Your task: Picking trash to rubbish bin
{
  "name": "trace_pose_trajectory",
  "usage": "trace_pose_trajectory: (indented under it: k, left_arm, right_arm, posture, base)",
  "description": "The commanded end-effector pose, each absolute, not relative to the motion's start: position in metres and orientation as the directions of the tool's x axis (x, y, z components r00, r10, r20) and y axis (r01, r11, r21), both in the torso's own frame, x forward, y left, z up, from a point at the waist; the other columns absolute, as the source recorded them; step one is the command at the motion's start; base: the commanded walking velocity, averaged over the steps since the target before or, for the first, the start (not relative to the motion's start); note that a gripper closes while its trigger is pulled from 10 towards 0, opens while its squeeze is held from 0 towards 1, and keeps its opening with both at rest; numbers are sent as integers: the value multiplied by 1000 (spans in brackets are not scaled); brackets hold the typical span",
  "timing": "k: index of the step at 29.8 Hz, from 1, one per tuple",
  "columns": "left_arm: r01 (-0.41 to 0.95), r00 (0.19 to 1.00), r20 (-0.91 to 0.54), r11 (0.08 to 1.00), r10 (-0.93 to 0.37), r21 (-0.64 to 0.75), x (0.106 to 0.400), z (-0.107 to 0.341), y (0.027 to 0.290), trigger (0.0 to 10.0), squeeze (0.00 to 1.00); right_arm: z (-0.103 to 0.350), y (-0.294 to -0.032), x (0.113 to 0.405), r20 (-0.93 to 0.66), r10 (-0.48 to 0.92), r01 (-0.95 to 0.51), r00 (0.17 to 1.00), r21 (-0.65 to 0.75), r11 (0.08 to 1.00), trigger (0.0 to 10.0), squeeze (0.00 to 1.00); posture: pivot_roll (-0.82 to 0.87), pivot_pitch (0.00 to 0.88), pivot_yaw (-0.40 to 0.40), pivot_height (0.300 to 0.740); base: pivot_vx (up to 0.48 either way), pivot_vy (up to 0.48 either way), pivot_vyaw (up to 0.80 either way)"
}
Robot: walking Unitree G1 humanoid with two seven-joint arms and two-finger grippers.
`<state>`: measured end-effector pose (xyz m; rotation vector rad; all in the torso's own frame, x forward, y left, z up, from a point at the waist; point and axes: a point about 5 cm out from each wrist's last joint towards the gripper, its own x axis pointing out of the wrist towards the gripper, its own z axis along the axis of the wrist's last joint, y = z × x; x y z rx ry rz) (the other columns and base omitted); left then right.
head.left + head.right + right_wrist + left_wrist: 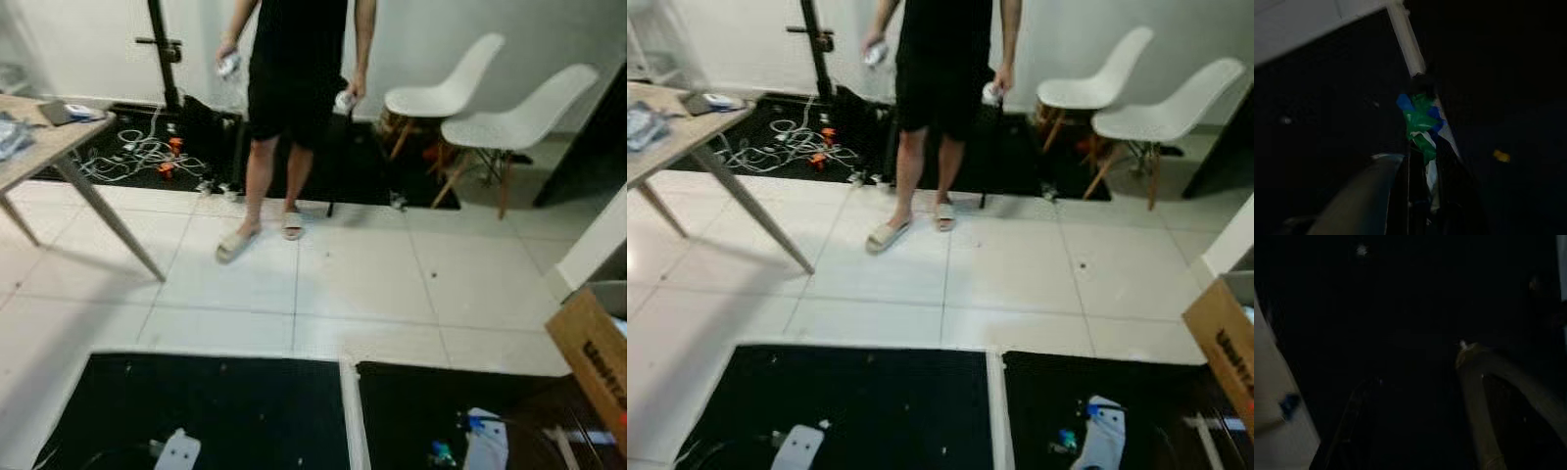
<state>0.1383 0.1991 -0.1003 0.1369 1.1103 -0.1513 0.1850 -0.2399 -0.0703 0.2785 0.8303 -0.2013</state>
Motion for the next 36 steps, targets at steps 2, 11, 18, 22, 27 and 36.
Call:
trace_pose_trajectory:
  k: [2, 11, 18, 22, 27, 36]
  left_arm:
    - [186, 445, -893, 982, -58, 29, 141, -100, 197, 10000, 0]
    - [185, 451, -890, 983, -68, 19, 142, -99, 196, 10000, 0]
    - [180, 454, -888, 984, -67, 18, 144, -99, 196, 10000, 0]
    - [175, 455, -888, 984, -68, 14, 144, -99, 196, 10000, 0]
    - [169, 453, -888, 986, -73, 5, 143, -99, 195, 10000, 0]
    - [165, 454, -888, 986, -76, 0, 144, -99, 196, 10000, 0]
  right_arm:
    - [-62, -245, 196, -702, -85, 310, 707, 199, 930, 10000, 0]
    - [-35, -253, 233, -569, -123, 350, 813, 308, 885, 10000, 0]
    - [-21, -258, 249, -511, -145, 341, 848, 314, 886, 10000, 0]
    - [-16, -258, 255, -489, -153, 340, 859, 322, 883, 10000, 0]
    - [-12, -258, 260, -469, -154, 336, 870, 334, 881, 10000, 0]
    - [-3, -257, 271, -428, -156, 321, 890, 346, 881, 10000, 0]
  posture:
    - [-3, 43, 28, 740]
    - [-8, 45, 33, 740]
    - [-4, 48, 31, 740]
    - [-4, 48, 31, 740]
    - [-2, 47, 32, 740]
    - [4, 45, 33, 740]
  base:
    - [0, 0, -800]
    - [0, 0, -800]
    - [0, 0, -800]
    - [0, 0, -800]
    - [0, 0, -795]
    - [0, 0, -796]
